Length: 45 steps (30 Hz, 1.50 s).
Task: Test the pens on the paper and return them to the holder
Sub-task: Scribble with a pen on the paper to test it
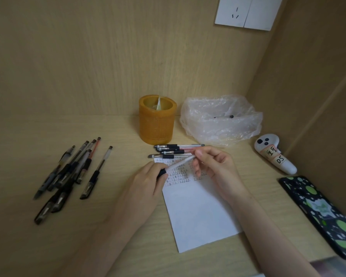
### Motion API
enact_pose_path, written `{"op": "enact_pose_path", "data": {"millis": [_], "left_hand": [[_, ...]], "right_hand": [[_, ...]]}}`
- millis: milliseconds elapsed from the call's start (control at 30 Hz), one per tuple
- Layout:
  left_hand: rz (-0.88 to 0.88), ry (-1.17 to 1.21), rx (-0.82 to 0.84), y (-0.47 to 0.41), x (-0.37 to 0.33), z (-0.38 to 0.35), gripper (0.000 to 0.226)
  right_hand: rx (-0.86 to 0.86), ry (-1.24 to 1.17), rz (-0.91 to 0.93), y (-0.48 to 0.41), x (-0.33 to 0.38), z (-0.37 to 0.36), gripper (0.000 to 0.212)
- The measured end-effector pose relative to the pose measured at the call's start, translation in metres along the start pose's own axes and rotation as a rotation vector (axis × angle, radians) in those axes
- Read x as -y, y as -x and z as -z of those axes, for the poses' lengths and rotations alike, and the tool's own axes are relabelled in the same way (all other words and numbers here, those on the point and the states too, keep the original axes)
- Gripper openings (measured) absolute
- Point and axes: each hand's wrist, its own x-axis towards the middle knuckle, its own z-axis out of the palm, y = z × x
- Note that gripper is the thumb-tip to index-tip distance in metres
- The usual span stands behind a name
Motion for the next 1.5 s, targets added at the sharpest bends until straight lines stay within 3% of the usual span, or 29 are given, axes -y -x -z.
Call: {"op": "enact_pose_path", "data": {"millis": [333, 533, 1033, 1233, 1333, 1400, 1500], "left_hand": [[-0.024, -0.106, -0.044, 0.0019, 0.0024, -0.0001, 0.026], [-0.07, -0.142, -0.085, 0.0018, 0.0012, 0.0015, 0.038], [-0.006, 0.021, -0.025, 0.002, -0.0033, 0.0, 0.017], [0.021, 0.02, 0.046, 0.0038, -0.0059, -0.0007, 0.017], [-0.046, -0.093, 0.05, 0.0027, -0.0035, -0.0022, 0.029], [-0.03, -0.103, 0.082, 0.0022, -0.0035, -0.0021, 0.027], [0.001, -0.09, 0.1, 0.0023, -0.0034, -0.0014, 0.023]], "right_hand": [[-0.043, -0.01, 0.014, 0.0014, 0.002, -0.0026, 0.016], [-0.035, -0.019, 0.023, 0.0013, 0.0026, -0.003, 0.019], [-0.083, 0.133, 0.105, 0.0012, -0.0008, -0.0016, 0.014], [0.08, 0.019, 0.014, 0.002, 0.0021, 0.0002, 0.041], [0.132, 0.078, -0.012, 0.0048, 0.0013, -0.0057, 0.03], [0.123, 0.12, -0.005, 0.0061, 0.0023, -0.0082, 0.019], [0.123, 0.154, -0.012, 0.0068, 0.0045, -0.0079, 0.019]]}}
